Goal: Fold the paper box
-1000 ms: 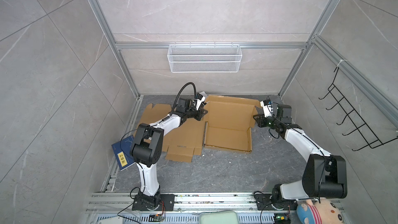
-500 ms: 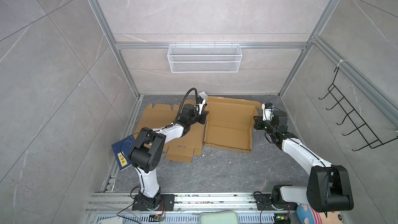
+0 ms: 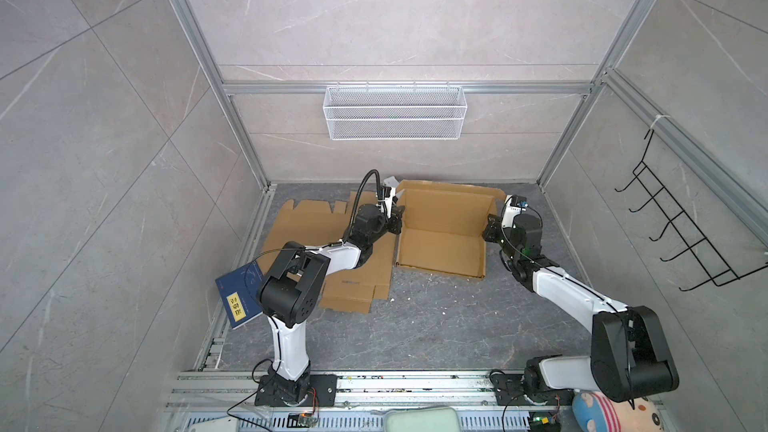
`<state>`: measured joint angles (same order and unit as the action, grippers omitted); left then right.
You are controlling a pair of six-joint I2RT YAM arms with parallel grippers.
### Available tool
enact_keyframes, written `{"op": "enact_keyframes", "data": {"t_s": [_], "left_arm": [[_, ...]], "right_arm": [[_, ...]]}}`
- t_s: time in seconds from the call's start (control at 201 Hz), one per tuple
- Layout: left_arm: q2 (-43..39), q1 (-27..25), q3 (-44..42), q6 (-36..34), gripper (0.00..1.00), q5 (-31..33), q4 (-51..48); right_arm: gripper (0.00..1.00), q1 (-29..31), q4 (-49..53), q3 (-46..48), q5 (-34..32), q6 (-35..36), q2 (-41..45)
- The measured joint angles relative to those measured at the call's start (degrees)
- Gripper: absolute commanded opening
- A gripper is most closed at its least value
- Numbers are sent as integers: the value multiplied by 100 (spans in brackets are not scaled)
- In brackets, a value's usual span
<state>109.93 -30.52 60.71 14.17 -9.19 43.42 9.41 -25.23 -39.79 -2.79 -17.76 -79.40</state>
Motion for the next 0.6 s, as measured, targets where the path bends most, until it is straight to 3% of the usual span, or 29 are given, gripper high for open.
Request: {"op": "enact_keyframes", "data": {"t_s": [0.602], "left_arm": [[26, -361, -785, 153, 0, 474, 1128]], "right_arm": [[0, 275, -1368, 1040, -756, -201, -44]]}}
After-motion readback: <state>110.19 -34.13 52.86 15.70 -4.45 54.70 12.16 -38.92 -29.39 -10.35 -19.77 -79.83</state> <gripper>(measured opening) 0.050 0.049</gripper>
